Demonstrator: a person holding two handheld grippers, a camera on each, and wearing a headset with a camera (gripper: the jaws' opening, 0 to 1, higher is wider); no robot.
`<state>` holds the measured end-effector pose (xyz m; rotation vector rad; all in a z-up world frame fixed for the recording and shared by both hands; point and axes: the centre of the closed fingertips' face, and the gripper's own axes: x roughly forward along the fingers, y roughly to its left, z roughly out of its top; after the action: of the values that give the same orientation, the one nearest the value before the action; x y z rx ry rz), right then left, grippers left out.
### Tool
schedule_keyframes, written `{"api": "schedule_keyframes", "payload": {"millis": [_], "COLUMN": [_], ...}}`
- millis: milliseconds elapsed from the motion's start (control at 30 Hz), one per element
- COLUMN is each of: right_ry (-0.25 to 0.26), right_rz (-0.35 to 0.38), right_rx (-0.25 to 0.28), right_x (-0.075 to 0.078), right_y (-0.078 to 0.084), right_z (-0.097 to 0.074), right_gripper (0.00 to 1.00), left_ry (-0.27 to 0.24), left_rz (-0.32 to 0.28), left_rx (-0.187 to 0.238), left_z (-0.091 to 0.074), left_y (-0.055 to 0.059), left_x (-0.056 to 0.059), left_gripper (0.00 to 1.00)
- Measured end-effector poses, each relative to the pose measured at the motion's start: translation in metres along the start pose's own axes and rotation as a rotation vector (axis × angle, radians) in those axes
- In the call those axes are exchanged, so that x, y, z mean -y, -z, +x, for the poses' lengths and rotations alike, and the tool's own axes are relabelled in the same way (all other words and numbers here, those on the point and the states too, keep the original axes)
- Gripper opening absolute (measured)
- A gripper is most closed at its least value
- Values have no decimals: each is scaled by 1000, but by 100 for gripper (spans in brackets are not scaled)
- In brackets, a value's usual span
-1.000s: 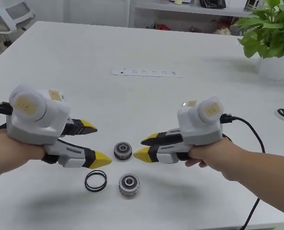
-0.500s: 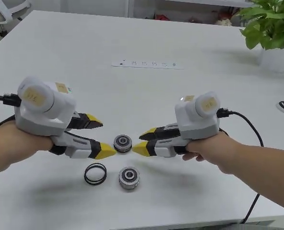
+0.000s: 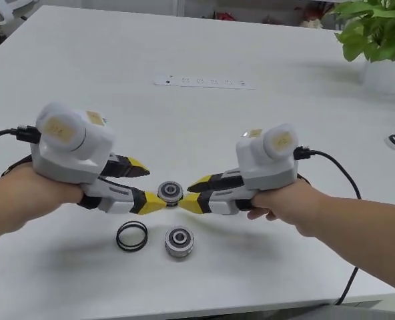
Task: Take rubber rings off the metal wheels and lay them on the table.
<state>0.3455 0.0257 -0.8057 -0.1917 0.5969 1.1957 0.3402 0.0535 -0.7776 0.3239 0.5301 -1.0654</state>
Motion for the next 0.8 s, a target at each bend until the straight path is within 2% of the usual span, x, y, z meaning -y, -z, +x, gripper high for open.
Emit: {"api": "schedule_keyframes", "payload": {"millis": [367, 800], "right_ry": [-8, -6], "right_rz": [5, 11], "right_rx": [11, 24], "right_x": [0, 0], "right_y": [-1, 0], "right_z": [5, 5], "right_gripper": [19, 15], "left_ry": [15, 26], "left_rz": [-3, -16], "left_rx": [4, 8], "left_z": [10, 22], "left_y": [-2, -5], "left_x": [2, 2], "left_gripper": [36, 25]}}
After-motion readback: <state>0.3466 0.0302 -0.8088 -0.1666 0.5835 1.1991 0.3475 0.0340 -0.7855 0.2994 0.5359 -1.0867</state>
